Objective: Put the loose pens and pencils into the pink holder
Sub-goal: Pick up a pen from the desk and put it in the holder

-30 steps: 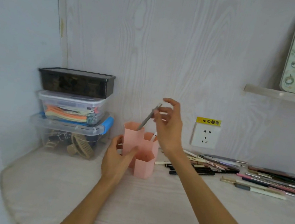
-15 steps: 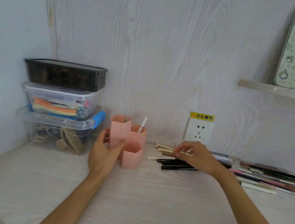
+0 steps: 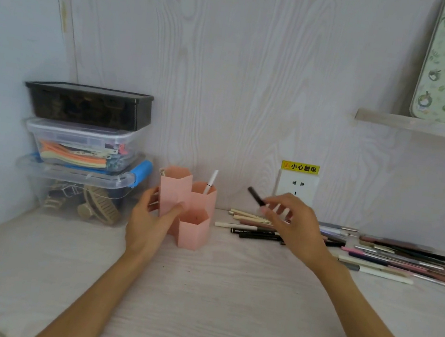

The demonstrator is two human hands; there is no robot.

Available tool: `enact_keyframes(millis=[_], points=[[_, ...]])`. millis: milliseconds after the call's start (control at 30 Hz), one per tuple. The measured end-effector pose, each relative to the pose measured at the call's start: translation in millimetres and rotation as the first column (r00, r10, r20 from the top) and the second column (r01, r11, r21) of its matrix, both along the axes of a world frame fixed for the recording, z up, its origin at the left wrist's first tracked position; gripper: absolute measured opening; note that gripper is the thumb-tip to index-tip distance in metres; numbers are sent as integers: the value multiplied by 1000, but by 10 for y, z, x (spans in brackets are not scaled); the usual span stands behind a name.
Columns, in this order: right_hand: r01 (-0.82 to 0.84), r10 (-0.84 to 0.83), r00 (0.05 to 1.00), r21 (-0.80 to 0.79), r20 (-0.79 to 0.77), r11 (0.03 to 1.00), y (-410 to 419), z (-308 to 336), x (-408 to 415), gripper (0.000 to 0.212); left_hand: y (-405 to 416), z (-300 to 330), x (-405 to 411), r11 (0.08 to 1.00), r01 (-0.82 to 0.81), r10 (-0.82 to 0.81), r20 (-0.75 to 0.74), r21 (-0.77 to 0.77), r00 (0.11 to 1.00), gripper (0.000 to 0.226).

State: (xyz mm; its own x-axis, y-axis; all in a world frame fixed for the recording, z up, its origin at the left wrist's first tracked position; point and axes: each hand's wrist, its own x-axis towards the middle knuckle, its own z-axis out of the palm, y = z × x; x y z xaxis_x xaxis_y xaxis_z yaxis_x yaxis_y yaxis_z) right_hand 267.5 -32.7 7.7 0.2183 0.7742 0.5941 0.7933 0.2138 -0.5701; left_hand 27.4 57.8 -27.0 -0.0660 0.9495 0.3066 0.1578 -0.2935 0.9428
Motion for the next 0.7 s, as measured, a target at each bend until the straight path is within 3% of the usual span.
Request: enact_keyframes(millis=[100,167,233,333,433,500,567,633,700], points=[[29,52,937,224,-345,974,-13,108,-129,8,5,-3,1,999,28,-28,-35,20,999,58],[17,176,818,329,-547,944,-2,153,-224,7,15,-9,10,998,52,-51,-46,21,998,53],[-12,246,745,356,-620,934,64,162,-350,6,33,-20,12,998,67,-67,-41,17,997,50],[-52,170,826,227,-538,972,219,70,-546,8,42,-28,14,997,73,-72,-37,8,997,50],[18,-1,976,78,-216,997,348,-136,-648,14,46,-36,15,997,72,-71,-33,5,997,50],[35,-30,996,71,-82,997,369,-214,-649,19,50,-40,15,997,71,-71,-39,8,997,51],[30,-20,993,89,-112,996,339,-191,-584,26,52,-49,19,998,70,-70,-47,8,996,51],[74,-65,992,79,-111,994,304,-131,-417,20,52,-53,27,998,65,-64,-58,8,996,55],[129,-126,991,-63,46,990,242,-84,-186,12,58,-57,33,998,61,-60,-68,11,996,59]])
